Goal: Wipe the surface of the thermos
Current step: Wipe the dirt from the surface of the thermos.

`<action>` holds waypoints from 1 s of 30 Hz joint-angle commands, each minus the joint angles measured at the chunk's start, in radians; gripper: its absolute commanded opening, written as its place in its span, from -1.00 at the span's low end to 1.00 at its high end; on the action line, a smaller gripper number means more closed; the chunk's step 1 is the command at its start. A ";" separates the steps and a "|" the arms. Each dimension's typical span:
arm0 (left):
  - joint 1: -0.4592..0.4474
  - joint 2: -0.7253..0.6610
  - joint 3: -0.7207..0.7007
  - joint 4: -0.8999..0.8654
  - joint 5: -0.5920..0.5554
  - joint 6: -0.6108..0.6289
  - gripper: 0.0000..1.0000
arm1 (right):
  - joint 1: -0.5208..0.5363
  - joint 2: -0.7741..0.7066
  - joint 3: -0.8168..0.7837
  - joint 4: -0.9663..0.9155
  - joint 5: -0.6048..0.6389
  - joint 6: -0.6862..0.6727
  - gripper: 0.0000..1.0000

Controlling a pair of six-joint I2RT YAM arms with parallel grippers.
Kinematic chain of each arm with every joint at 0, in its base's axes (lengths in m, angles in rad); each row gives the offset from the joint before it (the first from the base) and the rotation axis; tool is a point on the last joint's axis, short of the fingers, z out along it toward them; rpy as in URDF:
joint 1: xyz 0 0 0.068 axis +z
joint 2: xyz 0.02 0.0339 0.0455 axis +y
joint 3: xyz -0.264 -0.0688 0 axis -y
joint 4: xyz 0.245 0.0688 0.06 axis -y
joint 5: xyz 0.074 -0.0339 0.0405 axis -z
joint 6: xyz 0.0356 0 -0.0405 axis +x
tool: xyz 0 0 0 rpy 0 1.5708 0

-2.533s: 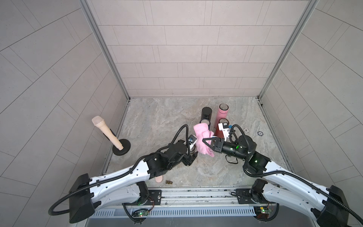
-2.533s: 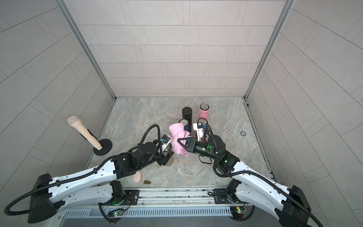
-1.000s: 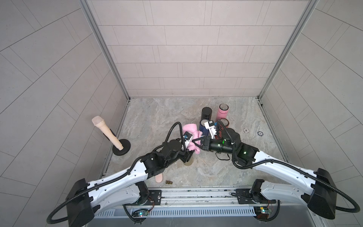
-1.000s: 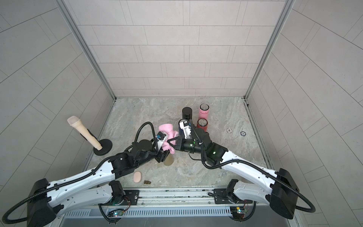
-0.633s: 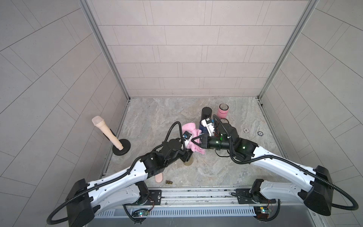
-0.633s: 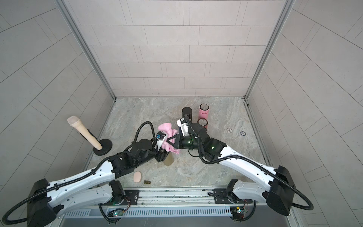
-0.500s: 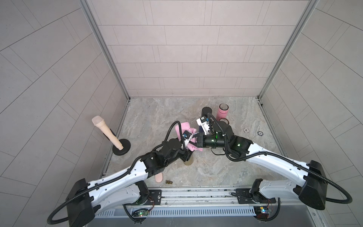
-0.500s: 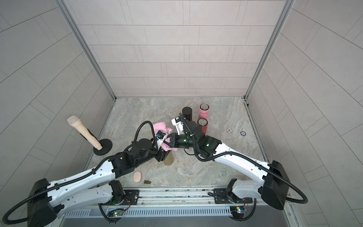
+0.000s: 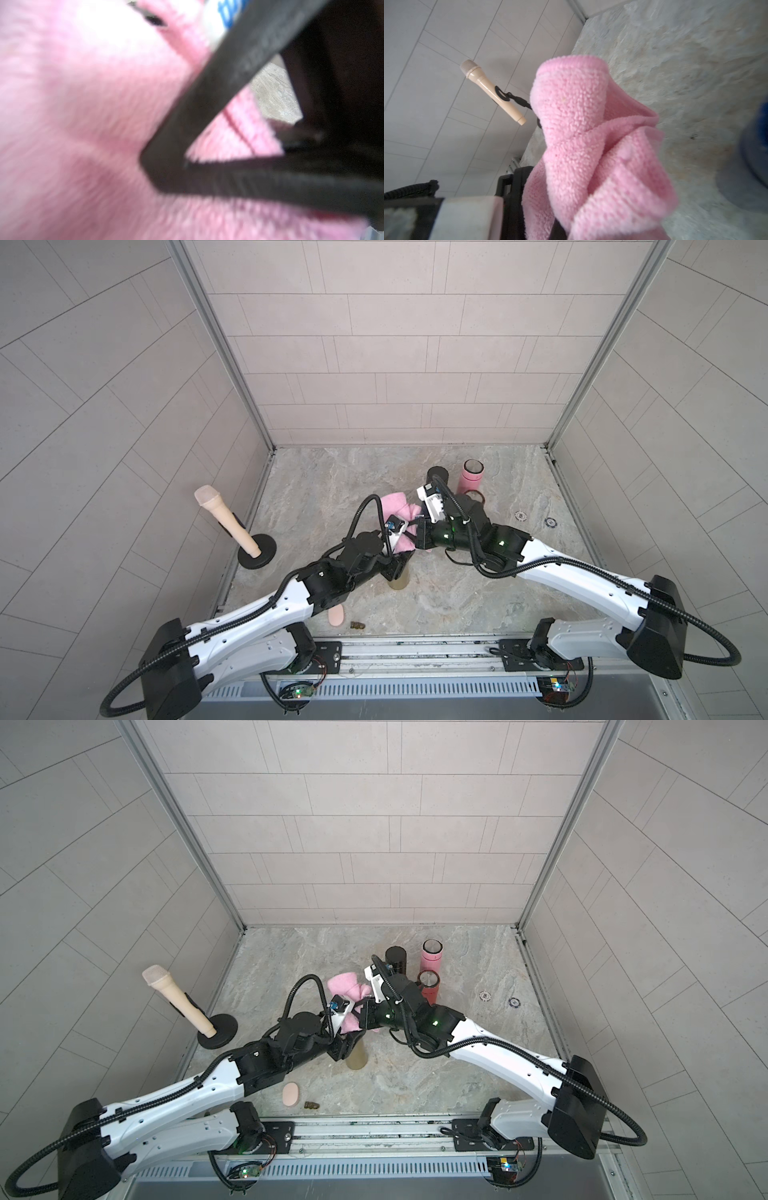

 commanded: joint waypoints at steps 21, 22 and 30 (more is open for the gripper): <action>-0.004 0.014 0.006 -0.009 0.079 0.007 0.54 | 0.048 0.037 -0.064 0.005 -0.009 -0.022 -1.00; -0.005 0.014 0.005 -0.013 0.078 0.007 0.54 | 0.050 0.026 -0.062 -0.032 0.045 -0.038 -1.00; -0.004 -0.005 -0.013 -0.011 0.055 0.005 0.59 | 0.038 -0.098 0.003 -0.142 0.235 -0.159 -1.00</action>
